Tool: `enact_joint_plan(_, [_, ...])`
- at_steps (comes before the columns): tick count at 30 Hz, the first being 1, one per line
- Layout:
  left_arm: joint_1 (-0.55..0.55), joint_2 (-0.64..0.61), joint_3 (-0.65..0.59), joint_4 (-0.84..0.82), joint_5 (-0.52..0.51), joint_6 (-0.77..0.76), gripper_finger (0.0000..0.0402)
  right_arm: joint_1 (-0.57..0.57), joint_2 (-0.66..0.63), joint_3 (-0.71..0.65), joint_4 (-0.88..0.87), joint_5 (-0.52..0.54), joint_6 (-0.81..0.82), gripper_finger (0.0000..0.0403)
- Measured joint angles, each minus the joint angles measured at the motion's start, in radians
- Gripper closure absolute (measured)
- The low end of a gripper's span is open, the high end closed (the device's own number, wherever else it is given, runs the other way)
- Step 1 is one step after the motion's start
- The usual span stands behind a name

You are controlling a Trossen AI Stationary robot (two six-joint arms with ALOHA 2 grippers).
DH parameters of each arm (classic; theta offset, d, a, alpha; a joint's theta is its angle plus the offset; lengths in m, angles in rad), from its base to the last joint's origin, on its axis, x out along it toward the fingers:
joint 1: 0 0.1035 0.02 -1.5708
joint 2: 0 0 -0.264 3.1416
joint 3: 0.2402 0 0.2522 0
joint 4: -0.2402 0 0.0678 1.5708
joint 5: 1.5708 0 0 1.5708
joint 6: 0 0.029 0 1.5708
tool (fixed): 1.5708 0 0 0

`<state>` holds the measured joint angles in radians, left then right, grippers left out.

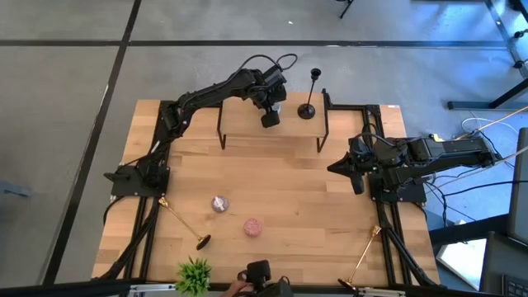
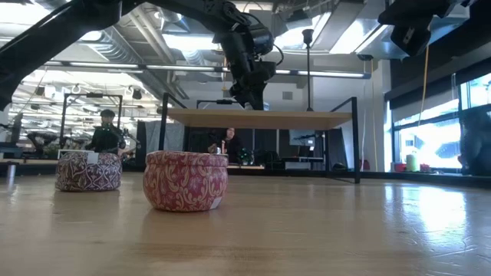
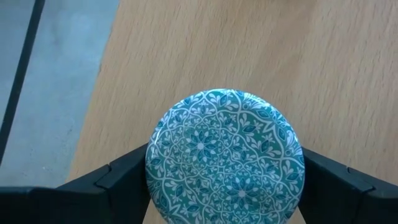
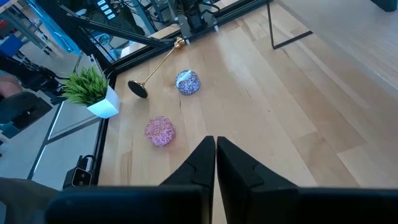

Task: Pick & Place candle stick holders
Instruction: Put the blue scented candle on the shelf

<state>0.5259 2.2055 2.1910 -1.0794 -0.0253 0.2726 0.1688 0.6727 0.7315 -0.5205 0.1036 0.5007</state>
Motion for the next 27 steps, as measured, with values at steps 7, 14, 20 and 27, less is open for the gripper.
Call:
enact_joint_plan(7, [0.0, -0.002, 0.0, -0.022, 0.0, 0.002, 0.0079, 0.0, 0.0, 0.0, 0.0, 0.0, 0.0, 0.0385])
enact_joint_plan(14, [0.0, -0.002, 0.0, -0.029, 0.0, 0.003, 0.0079, 0.0, 0.0, 0.0, 0.0, 0.0, 0.0, 0.0385])
enact_joint_plan(20, [-0.009, -0.002, 0.0, -0.04, -0.003, 0.012, 0.0079, 0.0, 0.0, 0.0, 0.0, -0.002, 0.0, 0.0385])
enact_joint_plan(27, [-0.016, -0.002, 0.0, -0.046, -0.006, 0.018, 0.007, 0.0, 0.0, 0.0, 0.0, -0.002, 0.0, 0.0385])
